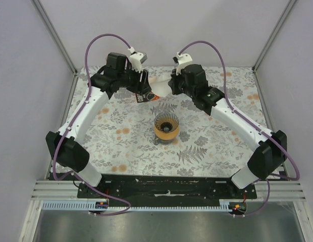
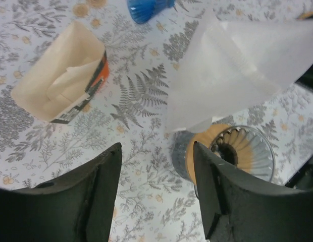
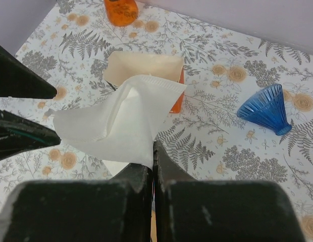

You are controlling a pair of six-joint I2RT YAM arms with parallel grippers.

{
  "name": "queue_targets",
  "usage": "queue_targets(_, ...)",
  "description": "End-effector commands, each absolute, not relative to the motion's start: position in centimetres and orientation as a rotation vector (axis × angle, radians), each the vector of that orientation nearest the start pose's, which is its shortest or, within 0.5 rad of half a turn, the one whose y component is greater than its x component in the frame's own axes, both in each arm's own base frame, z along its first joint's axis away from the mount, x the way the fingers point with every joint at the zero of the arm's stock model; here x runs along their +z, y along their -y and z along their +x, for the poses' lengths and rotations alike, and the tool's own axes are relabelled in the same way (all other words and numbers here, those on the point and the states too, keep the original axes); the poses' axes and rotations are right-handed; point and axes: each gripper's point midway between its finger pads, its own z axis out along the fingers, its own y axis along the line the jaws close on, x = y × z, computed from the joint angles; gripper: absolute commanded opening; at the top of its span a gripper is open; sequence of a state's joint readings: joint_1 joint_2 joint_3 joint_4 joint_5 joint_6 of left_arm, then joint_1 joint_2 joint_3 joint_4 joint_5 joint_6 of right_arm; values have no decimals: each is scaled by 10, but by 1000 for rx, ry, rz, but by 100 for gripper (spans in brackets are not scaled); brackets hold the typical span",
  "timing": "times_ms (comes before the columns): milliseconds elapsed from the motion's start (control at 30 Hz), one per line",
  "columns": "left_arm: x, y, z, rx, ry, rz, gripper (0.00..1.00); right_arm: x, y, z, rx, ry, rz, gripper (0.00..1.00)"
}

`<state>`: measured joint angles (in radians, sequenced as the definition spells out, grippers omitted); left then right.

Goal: Place the coffee filter in the dripper
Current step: Place the coffee filter in the coffee dripper.

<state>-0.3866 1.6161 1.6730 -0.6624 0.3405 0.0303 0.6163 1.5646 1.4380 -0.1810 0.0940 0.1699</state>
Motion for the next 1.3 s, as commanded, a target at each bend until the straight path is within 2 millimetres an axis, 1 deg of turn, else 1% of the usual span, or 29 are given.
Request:
queue_targets(0, 327, 232, 347, -745, -2008, 797, 69, 313, -270, 382, 505, -1940, -496, 0)
queue_targets(100, 345, 233, 331, -810, -1980, 832, 72, 304, -268, 359, 593, -2048, -588, 0)
queue_targets(233, 359, 234, 317, -864, -1975, 832, 72, 282, -266, 321, 675, -2229, -731, 0)
queue_targets(333, 360, 234, 313, -880, -1980, 828, 72, 264, -264, 290, 761, -2356, -810, 0)
queue_targets(433, 349, 233, 314, -877, -2011, 823, 72, 251, -265, 277, 811, -2420, -840, 0)
queue_targets(567, 326, 234, 316, -897, -2064, 799, 71, 232, -272, 280, 848, -2485, -843, 0)
queue_targets(700, 301, 244, 308, -965, -2106, 807, 71, 216, -281, 289, 866, -2520, -852, 0)
queue_targets(733, 291, 246, 305, -971, -2127, 814, 71, 211, -282, 292, 857, -2536, -848, 0)
queue_targets(833, 271, 255, 298, -997, -2159, 844, 72, 202, -283, 299, 832, -2557, -844, 6)
queue_targets(900, 260, 258, 296, -1008, -2180, 850, 72, 199, -282, 302, 812, -2566, -837, 12)
queue_targets(933, 257, 258, 296, -1010, -2186, 851, 72, 198, -282, 303, 802, -2568, -832, 16)
queue_targets(1000, 251, 260, 298, -1013, -2197, 846, 72, 197, -279, 306, 773, -2571, -825, 28)
queue_targets(1033, 250, 260, 299, -1017, -2195, 844, 72, 198, -279, 307, 766, -2565, -823, 31)
queue_targets(1133, 242, 263, 300, -1025, -2207, 849, 72, 205, -278, 308, 751, -2544, -820, 38)
queue_targets(1267, 234, 263, 305, -1013, -2223, 845, 72, 224, -274, 314, 712, -2486, -809, 45)
